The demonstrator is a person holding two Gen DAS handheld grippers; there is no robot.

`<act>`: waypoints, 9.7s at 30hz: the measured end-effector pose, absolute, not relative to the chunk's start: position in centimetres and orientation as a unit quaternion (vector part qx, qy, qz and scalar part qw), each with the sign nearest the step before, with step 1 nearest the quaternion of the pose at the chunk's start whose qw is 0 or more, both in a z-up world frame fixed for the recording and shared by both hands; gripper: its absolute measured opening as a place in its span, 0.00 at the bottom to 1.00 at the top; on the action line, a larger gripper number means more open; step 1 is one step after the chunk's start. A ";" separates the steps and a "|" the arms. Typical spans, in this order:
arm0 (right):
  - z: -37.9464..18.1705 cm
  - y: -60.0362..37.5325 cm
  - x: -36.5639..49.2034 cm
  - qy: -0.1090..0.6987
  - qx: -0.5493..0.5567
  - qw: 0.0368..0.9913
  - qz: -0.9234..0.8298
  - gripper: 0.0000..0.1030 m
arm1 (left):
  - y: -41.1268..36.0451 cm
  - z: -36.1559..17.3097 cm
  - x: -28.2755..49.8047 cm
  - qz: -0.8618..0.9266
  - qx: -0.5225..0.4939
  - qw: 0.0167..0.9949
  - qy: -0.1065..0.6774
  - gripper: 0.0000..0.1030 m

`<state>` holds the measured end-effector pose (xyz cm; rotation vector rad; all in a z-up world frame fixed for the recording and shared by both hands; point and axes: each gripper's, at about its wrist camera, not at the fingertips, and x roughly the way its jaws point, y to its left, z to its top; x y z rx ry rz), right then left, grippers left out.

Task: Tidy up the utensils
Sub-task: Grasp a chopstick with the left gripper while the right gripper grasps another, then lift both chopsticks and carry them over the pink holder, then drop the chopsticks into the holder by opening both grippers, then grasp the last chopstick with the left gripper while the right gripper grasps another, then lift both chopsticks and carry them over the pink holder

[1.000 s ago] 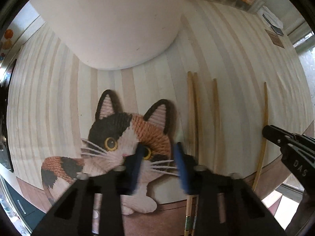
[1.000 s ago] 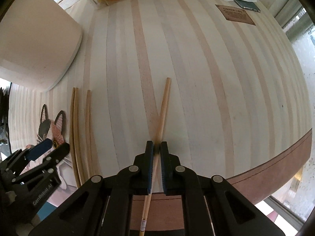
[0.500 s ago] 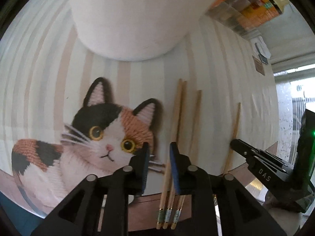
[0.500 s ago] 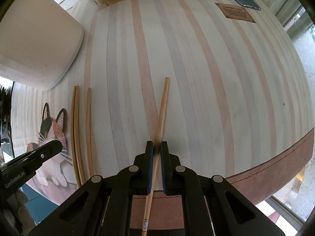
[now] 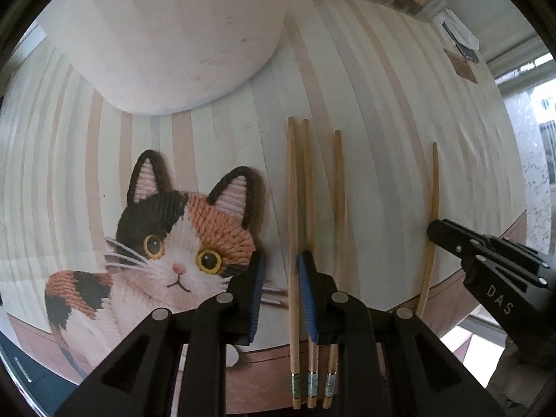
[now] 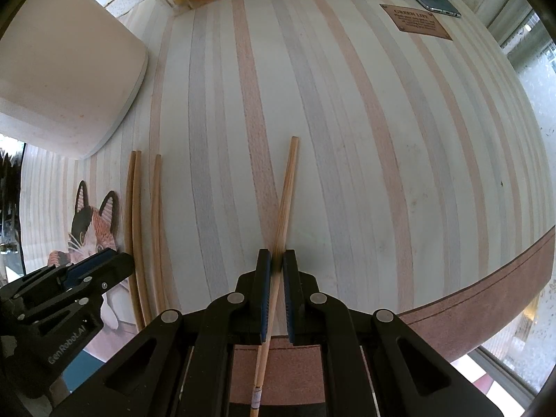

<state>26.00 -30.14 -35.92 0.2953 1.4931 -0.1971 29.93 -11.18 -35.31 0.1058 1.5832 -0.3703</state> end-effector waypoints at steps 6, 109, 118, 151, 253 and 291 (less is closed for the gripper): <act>-35.9 -30.2 25.9 0.676 0.132 0.720 -0.087 0.07 | -11.0 -35.3 29.9 -0.116 0.049 0.701 0.702 0.04; -3.3 -22.9 42.5 0.348 0.185 0.917 0.058 0.06 | -1.3 -0.7 41.4 -0.061 -0.140 0.916 0.370 0.04; -6.3 -20.9 45.4 0.376 0.177 0.907 0.060 0.06 | -1.3 -4.9 44.3 -0.041 -0.131 0.908 0.395 0.04; -10.1 -22.7 40.0 0.445 0.173 0.878 0.020 0.62 | 2.9 -6.4 34.8 0.036 -0.053 0.911 0.407 1.00; -35.3 -24.3 25.4 0.640 0.090 0.759 -0.077 0.07 | -9.7 -28.7 28.0 -0.082 0.059 0.761 0.640 0.04; -6.6 -27.8 37.5 0.317 0.229 0.920 -0.023 0.07 | -4.5 -0.1 39.5 -0.060 -0.115 0.936 0.326 0.04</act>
